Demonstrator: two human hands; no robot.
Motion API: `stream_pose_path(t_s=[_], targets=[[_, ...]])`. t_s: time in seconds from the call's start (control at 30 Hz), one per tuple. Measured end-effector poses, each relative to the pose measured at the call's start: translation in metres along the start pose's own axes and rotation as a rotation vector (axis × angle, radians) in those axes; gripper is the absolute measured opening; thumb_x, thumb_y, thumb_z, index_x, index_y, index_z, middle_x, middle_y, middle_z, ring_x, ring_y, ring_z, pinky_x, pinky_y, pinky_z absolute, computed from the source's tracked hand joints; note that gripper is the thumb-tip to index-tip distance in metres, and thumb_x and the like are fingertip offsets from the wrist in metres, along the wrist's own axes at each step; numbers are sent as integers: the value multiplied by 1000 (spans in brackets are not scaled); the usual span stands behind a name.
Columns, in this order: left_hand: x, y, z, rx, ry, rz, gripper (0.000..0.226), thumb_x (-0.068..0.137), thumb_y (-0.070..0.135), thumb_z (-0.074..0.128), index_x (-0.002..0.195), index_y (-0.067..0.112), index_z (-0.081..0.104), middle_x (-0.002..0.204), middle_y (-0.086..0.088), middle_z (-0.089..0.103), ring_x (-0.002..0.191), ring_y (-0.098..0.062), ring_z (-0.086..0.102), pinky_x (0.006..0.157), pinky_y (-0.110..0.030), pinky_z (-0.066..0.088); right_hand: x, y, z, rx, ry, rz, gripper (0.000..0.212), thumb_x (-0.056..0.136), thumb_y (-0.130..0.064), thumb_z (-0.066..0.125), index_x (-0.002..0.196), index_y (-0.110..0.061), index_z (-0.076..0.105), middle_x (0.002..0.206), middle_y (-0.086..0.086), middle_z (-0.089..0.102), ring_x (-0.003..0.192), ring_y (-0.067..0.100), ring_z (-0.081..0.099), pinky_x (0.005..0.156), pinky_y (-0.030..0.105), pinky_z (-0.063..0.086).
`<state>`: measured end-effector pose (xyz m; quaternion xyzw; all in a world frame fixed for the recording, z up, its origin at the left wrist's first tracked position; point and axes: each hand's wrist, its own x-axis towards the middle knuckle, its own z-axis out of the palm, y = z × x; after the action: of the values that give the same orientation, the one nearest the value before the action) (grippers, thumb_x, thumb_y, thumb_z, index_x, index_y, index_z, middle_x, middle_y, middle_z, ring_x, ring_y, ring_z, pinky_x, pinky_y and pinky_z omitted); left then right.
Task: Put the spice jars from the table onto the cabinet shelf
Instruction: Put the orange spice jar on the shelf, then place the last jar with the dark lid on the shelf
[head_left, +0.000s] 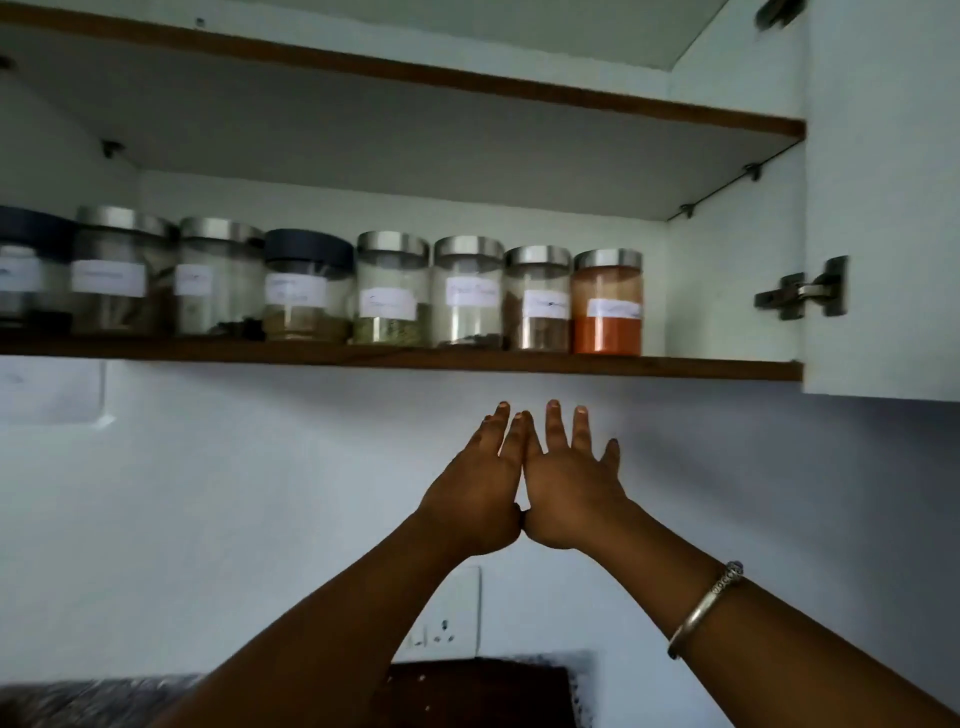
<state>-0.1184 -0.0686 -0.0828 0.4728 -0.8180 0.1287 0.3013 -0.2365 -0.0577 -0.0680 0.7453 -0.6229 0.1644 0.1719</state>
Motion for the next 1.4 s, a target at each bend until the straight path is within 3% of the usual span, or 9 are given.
stream_pose_path(t_s=[0.3, 0.4, 0.53, 0.77, 0.87, 0.97, 1.17, 1.33, 1.4], targets=[[-168, -135, -42, 123, -257, -275, 93, 81, 28, 63, 148, 15, 1, 157, -9, 4, 144, -26, 13, 113, -41, 28, -40, -183, 57, 199, -302, -373, 97, 82, -44, 62, 149, -22, -6, 157, 8, -17, 142, 36, -20, 112, 60, 6], [-242, -179, -52, 66, -310, -407, 91, 80, 34, 64, 148, 16, 6, 154, -10, 15, 139, -29, 26, 110, -40, 32, -61, -252, 89, 230, -390, -498, 92, 83, -45, 59, 148, -23, -2, 158, 7, -12, 143, 35, -18, 112, 60, 9], [-337, -230, -60, 19, -399, -579, 87, 78, 31, 67, 146, 12, 16, 145, -13, 30, 133, -31, 33, 109, -40, 32, -93, -346, 134, 253, -534, -657, 100, 78, -51, 64, 149, -20, 0, 158, 5, -7, 143, 35, -14, 112, 61, 14], [-476, -303, -58, 24, -495, -826, 82, 79, 28, 66, 145, 14, 20, 145, -12, 30, 131, -30, 36, 107, -38, 34, -147, -474, 215, 348, -754, -783, 98, 80, -51, 63, 149, -21, -1, 158, 10, -3, 143, 38, -9, 111, 60, 13], [-524, -332, -52, 41, -534, -898, 81, 79, 29, 67, 144, 16, 21, 144, -12, 32, 129, -32, 38, 103, -39, 38, -164, -515, 249, 361, -764, -859, 99, 82, -49, 61, 149, -9, 0, 157, 17, 8, 144, 35, -1, 116, 50, 1], [-561, -354, -45, 50, -580, -1003, 81, 78, 32, 67, 144, 17, 22, 143, -13, 32, 127, -36, 39, 101, -45, 42, -177, -547, 277, 414, -784, -865, 98, 84, -46, 61, 148, -5, -1, 157, 16, 11, 145, 31, 3, 116, 45, -4], [-609, -377, -27, 54, -565, -1077, 77, 76, 31, 67, 140, 18, 26, 143, -13, 31, 130, -36, 34, 104, -48, 39, -200, -592, 322, 596, -847, -789, 102, 78, -53, 63, 149, -9, 3, 153, 17, 22, 143, 31, 17, 118, 46, 7], [-627, -380, -9, -51, -538, -1137, 84, 81, 25, 64, 146, 24, 12, 152, -19, 14, 137, -39, 27, 110, -44, 34, -217, -608, 345, 659, -846, -693, 79, 87, -36, 60, 147, -21, 12, 143, 19, 34, 128, 36, 41, 104, 45, 40], [-630, -378, -2, -59, -506, -1147, 80, 83, 22, 62, 146, 23, 13, 151, -19, 19, 134, -37, 33, 109, -43, 36, -221, -608, 348, 717, -770, -640, 65, 90, -22, 55, 145, -19, 21, 140, 19, 37, 123, 34, 45, 99, 40, 45]])
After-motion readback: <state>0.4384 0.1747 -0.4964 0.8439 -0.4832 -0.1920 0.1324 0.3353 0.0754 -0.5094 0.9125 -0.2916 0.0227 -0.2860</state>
